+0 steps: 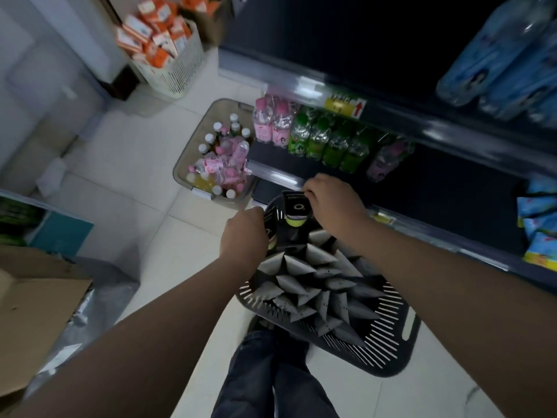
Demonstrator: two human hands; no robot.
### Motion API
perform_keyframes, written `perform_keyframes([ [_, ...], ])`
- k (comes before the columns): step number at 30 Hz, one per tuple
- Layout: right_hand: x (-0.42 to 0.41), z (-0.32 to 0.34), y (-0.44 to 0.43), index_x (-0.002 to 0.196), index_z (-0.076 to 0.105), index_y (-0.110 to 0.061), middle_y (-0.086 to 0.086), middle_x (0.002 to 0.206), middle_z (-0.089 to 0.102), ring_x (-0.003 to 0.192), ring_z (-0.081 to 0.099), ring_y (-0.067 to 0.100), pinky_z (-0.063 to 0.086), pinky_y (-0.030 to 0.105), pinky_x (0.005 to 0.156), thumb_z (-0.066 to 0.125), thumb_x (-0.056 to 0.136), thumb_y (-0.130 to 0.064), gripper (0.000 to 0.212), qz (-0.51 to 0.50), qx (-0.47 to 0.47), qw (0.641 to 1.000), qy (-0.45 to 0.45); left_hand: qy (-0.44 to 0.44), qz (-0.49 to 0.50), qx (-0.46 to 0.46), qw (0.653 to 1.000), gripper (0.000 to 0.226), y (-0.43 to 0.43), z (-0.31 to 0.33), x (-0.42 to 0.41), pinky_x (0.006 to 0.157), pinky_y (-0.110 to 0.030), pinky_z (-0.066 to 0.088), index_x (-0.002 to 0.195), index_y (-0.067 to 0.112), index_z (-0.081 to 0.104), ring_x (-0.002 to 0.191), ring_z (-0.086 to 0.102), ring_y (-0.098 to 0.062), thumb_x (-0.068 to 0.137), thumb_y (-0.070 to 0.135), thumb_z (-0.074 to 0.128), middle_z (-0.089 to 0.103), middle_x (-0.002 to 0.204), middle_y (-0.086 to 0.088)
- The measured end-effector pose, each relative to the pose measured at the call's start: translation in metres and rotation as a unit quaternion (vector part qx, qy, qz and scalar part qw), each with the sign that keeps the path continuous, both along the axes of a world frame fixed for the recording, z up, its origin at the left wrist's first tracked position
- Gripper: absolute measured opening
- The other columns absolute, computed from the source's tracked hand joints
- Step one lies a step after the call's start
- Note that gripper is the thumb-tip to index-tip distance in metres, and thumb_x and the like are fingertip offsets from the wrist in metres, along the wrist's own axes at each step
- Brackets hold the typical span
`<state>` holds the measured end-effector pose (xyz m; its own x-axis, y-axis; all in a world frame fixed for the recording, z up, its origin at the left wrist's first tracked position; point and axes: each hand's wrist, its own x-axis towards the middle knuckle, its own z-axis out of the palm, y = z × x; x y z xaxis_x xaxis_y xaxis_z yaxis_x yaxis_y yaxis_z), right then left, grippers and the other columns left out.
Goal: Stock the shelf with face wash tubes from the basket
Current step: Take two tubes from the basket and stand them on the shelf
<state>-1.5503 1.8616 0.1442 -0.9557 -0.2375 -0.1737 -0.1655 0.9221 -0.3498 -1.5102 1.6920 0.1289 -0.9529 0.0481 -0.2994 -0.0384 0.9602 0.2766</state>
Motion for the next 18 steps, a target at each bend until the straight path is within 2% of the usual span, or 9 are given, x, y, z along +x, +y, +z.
perform_keyframes([
  [5,0.002,0.066,0.017,0.096,0.064,-0.006,0.009,0.100,0.060,0.088,0.057,0.024,0.052,0.042,0.077,0.047,0.095,-0.005,0.018,-0.026,-0.012,0.999,0.035,0.045,-0.029,0.022,0.998,0.027,0.005,0.065,-0.018,0.070,-0.036,0.051,0.106,0.006,0.062,0.090,0.064,-0.030,0.087,0.001,0.044,0.067,0.101,-0.013],
  [9,0.004,0.123,0.030,0.096,0.062,-0.007,0.008,0.100,0.060,0.087,0.058,0.024,0.051,0.042,0.078,0.042,0.098,-0.012,0.020,-0.040,-0.017,0.997,0.064,0.097,-0.050,-0.007,0.994,0.023,0.014,0.125,-0.026,0.062,-0.030,0.039,0.105,0.007,0.059,0.092,0.063,-0.030,0.088,0.002,0.045,0.065,0.100,-0.012],
  [13,0.008,0.182,0.042,0.099,0.062,-0.009,0.006,0.101,0.058,0.090,0.056,0.025,0.048,0.038,0.078,0.042,0.097,-0.013,0.021,-0.050,-0.042,0.993,0.098,0.140,-0.069,-0.025,0.987,0.021,0.023,0.186,-0.037,0.069,-0.035,0.049,0.103,0.007,0.058,0.088,0.064,-0.030,0.086,0.004,0.048,0.066,0.096,-0.012],
  [15,0.011,0.212,0.046,0.103,0.062,-0.009,0.006,0.103,0.057,0.092,0.056,0.024,0.047,0.037,0.079,0.042,0.098,-0.015,0.021,-0.059,-0.063,0.990,0.115,0.162,-0.079,-0.034,0.983,0.016,0.027,0.217,-0.042,0.073,-0.037,0.051,0.098,0.008,0.056,0.087,0.064,-0.031,0.085,0.004,0.048,0.066,0.093,-0.012],
  [18,0.014,0.254,0.053,0.103,0.062,-0.009,0.005,0.104,0.057,0.091,0.055,0.022,0.046,0.033,0.076,0.042,0.098,-0.015,0.021,-0.068,-0.081,0.984,0.143,0.212,-0.087,-0.004,0.973,0.010,0.034,0.262,-0.049,0.066,-0.034,0.044,0.085,0.010,0.050,0.086,0.062,-0.033,0.084,0.001,0.046,0.065,0.091,-0.015],
])
